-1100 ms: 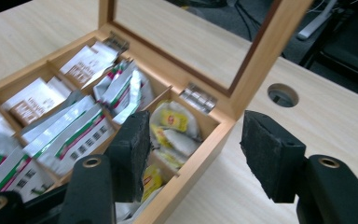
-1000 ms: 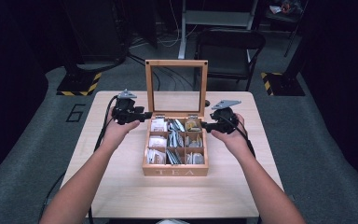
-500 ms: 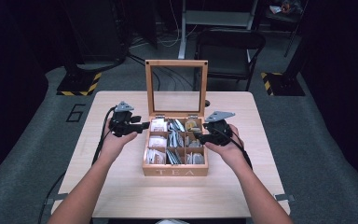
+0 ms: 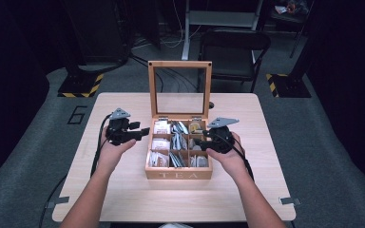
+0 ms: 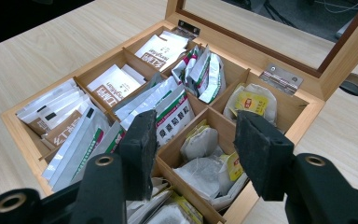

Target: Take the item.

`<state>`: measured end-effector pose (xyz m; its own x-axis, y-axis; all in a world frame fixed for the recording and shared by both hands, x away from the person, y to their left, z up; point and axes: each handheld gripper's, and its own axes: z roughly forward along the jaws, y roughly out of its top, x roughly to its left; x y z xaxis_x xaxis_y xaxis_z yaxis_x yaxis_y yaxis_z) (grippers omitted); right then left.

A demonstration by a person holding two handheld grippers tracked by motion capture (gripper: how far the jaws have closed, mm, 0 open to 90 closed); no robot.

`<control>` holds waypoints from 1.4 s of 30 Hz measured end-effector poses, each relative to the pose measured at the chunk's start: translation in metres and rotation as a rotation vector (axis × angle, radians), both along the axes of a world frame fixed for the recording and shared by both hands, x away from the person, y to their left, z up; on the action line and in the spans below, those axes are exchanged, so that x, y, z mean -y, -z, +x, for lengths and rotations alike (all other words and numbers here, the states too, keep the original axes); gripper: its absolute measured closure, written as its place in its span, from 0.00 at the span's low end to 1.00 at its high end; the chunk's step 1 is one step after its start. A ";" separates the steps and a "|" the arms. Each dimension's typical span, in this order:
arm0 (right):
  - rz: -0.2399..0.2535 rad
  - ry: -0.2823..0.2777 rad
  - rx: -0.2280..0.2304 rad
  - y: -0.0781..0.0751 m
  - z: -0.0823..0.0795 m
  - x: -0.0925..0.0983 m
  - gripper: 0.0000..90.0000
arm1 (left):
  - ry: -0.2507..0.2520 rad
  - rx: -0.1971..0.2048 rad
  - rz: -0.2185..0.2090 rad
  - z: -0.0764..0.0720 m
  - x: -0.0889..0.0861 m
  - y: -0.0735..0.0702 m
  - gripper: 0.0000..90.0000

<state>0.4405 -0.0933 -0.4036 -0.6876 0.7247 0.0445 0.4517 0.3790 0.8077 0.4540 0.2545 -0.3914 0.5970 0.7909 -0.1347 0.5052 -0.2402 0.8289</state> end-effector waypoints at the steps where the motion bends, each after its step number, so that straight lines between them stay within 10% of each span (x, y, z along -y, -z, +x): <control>1: -0.009 -0.002 0.007 0.000 -0.001 0.000 0.54 | -0.003 0.002 -0.010 -0.001 -0.001 -0.001 0.50; 42: -0.052 -0.142 -0.044 0.039 -0.033 -0.052 0.79 | -0.026 -0.007 0.035 -0.008 -0.011 0.017 0.46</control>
